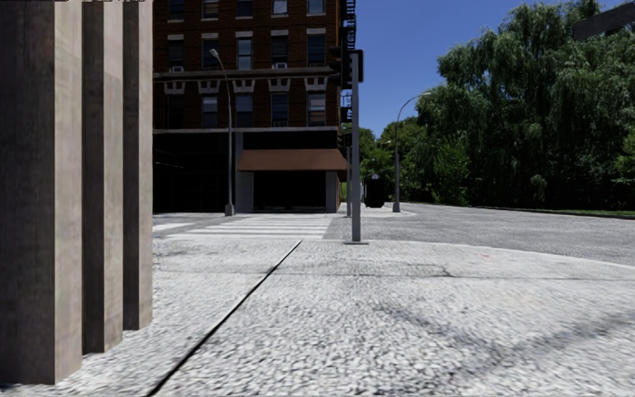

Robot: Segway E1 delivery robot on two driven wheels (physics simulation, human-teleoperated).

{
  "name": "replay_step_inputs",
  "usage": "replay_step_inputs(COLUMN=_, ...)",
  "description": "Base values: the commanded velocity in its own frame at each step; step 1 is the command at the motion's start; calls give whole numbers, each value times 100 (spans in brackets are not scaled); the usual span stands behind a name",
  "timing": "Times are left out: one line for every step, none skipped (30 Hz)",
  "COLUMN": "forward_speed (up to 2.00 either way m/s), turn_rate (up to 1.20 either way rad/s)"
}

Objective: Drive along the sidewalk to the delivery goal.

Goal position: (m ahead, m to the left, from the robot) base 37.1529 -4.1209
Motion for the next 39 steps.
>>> replay_step_inputs(forward_speed=200, turn_rate=0)
replay_step_inputs(forward_speed=200, turn_rate=0)
replay_step_inputs(forward_speed=200, turn_rate=0)
replay_step_inputs(forward_speed=200, turn_rate=0)
replay_step_inputs(forward_speed=200, turn_rate=0)
replay_step_inputs(forward_speed=200, turn_rate=0)
replay_step_inputs(forward_speed=200, turn_rate=0)
replay_step_inputs(forward_speed=200, turn_rate=5)
replay_step_inputs(forward_speed=200, turn_rate=5)
replay_step_inputs(forward_speed=200, turn_rate=11)
replay_step_inputs(forward_speed=200, turn_rate=13)
replay_step_inputs(forward_speed=200, turn_rate=16)
replay_step_inputs(forward_speed=200, turn_rate=23)
replay_step_inputs(forward_speed=200, turn_rate=29)
replay_step_inputs(forward_speed=200, turn_rate=29)
replay_step_inputs(forward_speed=200, turn_rate=30)
replay_step_inputs(forward_speed=200, turn_rate=31)
replay_step_inputs(forward_speed=200, turn_rate=32)
replay_step_inputs(forward_speed=200, turn_rate=32)
replay_step_inputs(forward_speed=200, turn_rate=34)
replay_step_inputs(forward_speed=200, turn_rate=34)
replay_step_inputs(forward_speed=200, turn_rate=35)
replay_step_inputs(forward_speed=200, turn_rate=35)
replay_step_inputs(forward_speed=200, turn_rate=36)
replay_step_inputs(forward_speed=200, turn_rate=37)
replay_step_inputs(forward_speed=200, turn_rate=37)
replay_step_inputs(forward_speed=200, turn_rate=37)
replay_step_inputs(forward_speed=200, turn_rate=37)
replay_step_inputs(forward_speed=200, turn_rate=37)
replay_step_inputs(forward_speed=200, turn_rate=37)
replay_step_inputs(forward_speed=200, turn_rate=37)
replay_step_inputs(forward_speed=200, turn_rate=37)
replay_step_inputs(forward_speed=200, turn_rate=37)
replay_step_inputs(forward_speed=200, turn_rate=37)
replay_step_inputs(forward_speed=200, turn_rate=37)
replay_step_inputs(forward_speed=200, turn_rate=24)
replay_step_inputs(forward_speed=200, turn_rate=24)
replay_step_inputs(forward_speed=200, turn_rate=4)
replay_step_inputs(forward_speed=200, turn_rate=0)
